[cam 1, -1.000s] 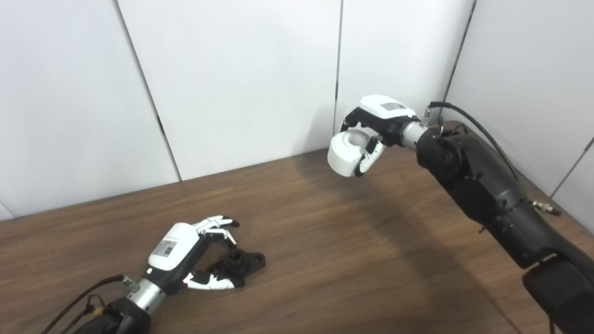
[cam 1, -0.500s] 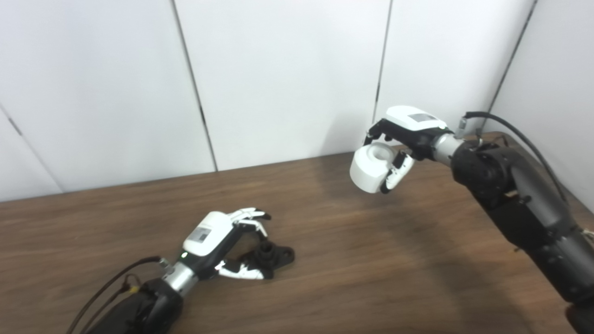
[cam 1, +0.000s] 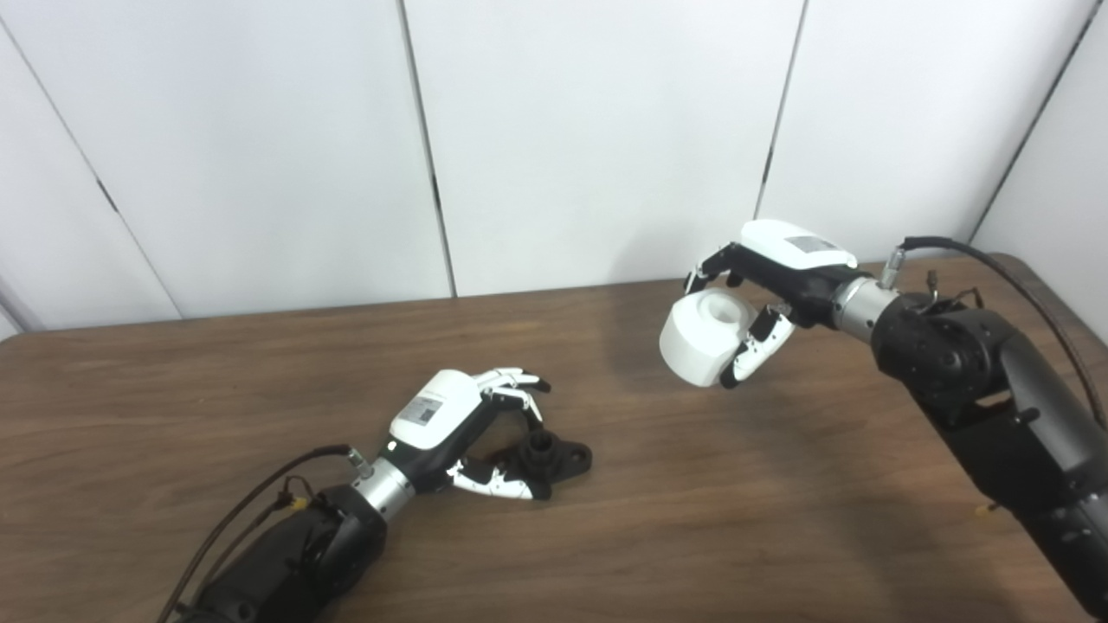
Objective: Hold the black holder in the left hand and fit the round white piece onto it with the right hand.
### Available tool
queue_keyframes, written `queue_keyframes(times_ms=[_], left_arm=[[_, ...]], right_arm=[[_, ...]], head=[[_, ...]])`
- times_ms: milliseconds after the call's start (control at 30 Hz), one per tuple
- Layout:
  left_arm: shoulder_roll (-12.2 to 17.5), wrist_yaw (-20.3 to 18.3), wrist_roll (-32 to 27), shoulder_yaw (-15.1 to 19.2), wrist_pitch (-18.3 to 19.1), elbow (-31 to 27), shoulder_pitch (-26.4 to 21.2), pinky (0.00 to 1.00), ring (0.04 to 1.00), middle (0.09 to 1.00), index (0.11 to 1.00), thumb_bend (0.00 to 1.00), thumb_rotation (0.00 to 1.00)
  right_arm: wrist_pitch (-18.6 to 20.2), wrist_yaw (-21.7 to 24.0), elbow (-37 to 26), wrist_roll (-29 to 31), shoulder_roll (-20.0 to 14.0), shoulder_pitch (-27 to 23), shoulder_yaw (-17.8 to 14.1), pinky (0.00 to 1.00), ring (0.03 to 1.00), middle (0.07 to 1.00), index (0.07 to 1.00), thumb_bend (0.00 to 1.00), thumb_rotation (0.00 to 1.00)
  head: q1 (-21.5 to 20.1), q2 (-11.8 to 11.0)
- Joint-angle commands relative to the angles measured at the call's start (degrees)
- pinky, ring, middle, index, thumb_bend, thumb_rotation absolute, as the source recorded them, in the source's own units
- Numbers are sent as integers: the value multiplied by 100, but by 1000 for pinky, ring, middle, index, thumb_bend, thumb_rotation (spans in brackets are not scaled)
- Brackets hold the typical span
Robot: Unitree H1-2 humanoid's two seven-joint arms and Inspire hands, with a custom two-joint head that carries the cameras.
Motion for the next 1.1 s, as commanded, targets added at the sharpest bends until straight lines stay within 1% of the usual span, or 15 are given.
queue_keyframes(times_ms=[0, 100, 167, 333, 467, 600, 667, 733, 833, 1067], left_arm=[[-80, -947, 448, -267, 473, 288, 428, 688, 852, 819, 490, 521, 78], [-137, -1056, 424, -216, 546, 278, 425, 692, 854, 821, 490, 521, 78], [-175, -1120, 414, -182, 625, 264, 430, 706, 860, 826, 491, 521, 77], [-265, -1210, 388, -114, 663, 312, 415, 709, 860, 821, 492, 521, 78], [-322, -1302, 373, -65, 720, 329, 406, 713, 862, 824, 492, 520, 80], [-356, -1258, 434, -56, 715, 383, 394, 707, 861, 826, 491, 520, 80], [-359, -1250, 466, -62, 726, 390, 386, 703, 861, 828, 491, 520, 80], [-364, -1287, 458, -60, 745, 391, 381, 704, 864, 830, 491, 519, 81], [-365, -1346, 458, -55, 820, 335, 390, 711, 865, 830, 492, 519, 82], [-373, -1347, 420, -42, 773, 349, 389, 709, 864, 828, 492, 519, 81]], right_arm=[[-228, -95, -326, 80, -10, -257, -93, 670, 776, 750, 481, 520, 136], [-280, -129, -399, 135, 69, -227, -89, 640, 757, 743, 481, 521, 135], [-254, -103, -472, 156, 134, -212, -81, 647, 763, 744, 481, 520, 135], [-191, -3, -656, 162, 281, -203, -20, 691, 787, 751, 482, 519, 136], [-235, 56, -700, 190, 401, -230, 7, 680, 781, 751, 482, 519, 134], [-297, 93, -726, 168, 546, -285, 121, 677, 779, 752, 481, 519, 135], [-268, 114, -740, 126, 626, -307, 186, 670, 778, 753, 481, 519, 135], [-246, 119, -750, 105, 685, -319, 229, 665, 776, 754, 481, 519, 135], [-346, 90, -695, 177, 780, -333, 266, 648, 766, 749, 481, 519, 134], [-330, 150, -634, 125, 937, -409, 399, 634, 757, 748, 481, 518, 139]], head=[[33, 6], [121, 22], [163, 25], [284, 45], [339, 59], [380, 76], [407, 83], [422, 86], [422, 99], [427, 109]])
